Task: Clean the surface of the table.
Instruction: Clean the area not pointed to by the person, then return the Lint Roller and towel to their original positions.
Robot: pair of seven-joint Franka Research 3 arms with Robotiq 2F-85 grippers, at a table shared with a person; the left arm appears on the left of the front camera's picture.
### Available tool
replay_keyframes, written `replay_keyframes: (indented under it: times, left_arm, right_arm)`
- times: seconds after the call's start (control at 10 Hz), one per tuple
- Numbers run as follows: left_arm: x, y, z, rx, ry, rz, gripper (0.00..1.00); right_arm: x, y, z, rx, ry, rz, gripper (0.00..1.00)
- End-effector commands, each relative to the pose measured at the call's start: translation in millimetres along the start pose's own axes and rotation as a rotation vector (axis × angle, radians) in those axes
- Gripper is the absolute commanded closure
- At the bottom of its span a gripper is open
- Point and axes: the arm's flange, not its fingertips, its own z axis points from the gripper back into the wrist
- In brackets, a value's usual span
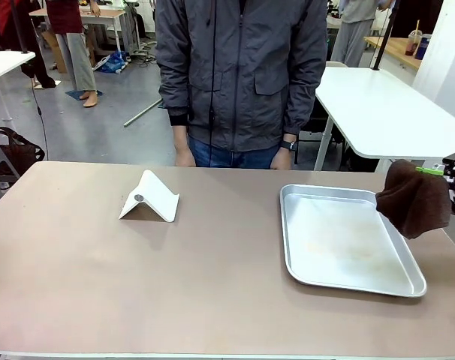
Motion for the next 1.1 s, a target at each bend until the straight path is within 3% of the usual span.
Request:
replay_keyframes:
  times: [0.0,1.0]
  left_arm:
    - [0.7,-7.3,3.8,-0.012,-0.014,0.008,0.78]
    - [0.0,0.0,0.0,0.000,0.000,0.000,0.78]
  right_arm:
    - [-0.6,9.2,1.4,0.024,0.007,0.004,0.91]
    - [0.4,2.7,0.7,-0.002,0.001,0.005,0.91]
